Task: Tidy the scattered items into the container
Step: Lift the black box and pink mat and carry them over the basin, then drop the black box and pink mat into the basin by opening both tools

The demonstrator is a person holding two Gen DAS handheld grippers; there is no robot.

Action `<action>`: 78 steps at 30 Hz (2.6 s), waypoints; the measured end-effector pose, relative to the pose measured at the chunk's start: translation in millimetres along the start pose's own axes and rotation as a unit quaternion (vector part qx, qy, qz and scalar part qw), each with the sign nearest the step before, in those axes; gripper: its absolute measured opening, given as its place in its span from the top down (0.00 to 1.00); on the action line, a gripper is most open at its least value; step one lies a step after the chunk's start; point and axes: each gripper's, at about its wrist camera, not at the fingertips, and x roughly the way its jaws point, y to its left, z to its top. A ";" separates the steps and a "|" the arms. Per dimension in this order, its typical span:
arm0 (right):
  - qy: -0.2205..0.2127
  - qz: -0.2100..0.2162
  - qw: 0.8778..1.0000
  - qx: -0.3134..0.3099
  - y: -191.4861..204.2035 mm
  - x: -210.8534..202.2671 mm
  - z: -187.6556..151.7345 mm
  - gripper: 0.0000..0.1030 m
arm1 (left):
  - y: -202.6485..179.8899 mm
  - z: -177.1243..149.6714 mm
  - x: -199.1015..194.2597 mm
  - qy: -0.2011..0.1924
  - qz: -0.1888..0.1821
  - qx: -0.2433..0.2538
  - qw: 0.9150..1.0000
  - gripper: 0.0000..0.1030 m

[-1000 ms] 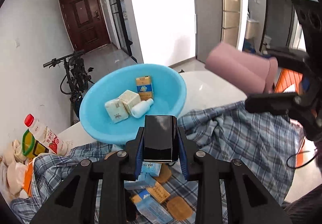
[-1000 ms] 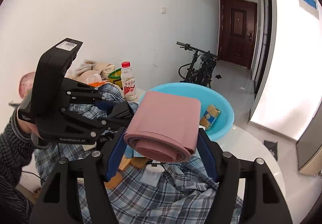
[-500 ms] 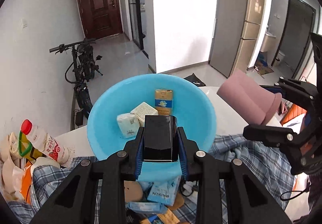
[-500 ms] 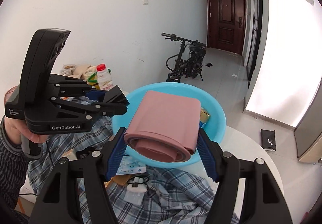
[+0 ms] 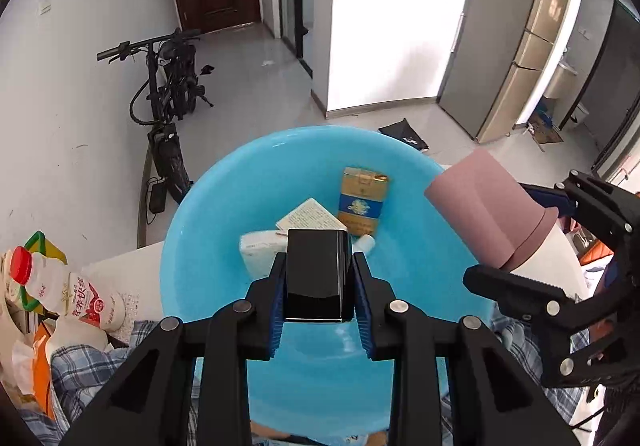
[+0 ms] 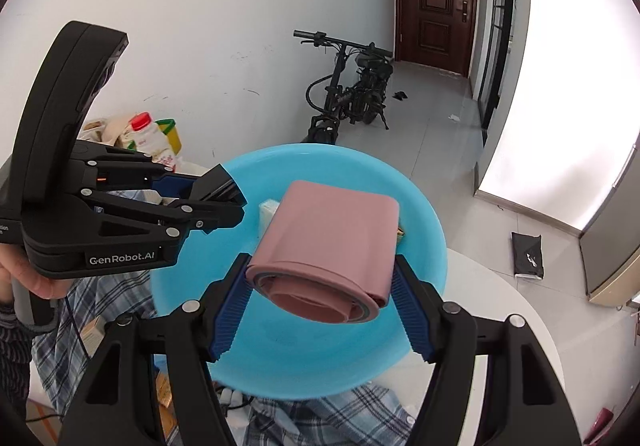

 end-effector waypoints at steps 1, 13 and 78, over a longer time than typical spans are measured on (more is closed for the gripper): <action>0.004 0.003 1.000 0.005 -2.7 6.2 2.4 0.35 | 3.6 2.6 5.5 0.002 -0.001 -0.006 1.000 0.69; 0.072 0.012 0.996 0.057 -31.1 72.2 7.5 0.35 | 37.5 4.7 65.8 0.037 0.002 -0.052 0.998 0.69; 0.101 -0.015 0.993 0.054 -45.7 108.7 9.3 0.13 | 47.7 -34.6 87.2 0.054 0.029 -0.050 0.997 0.24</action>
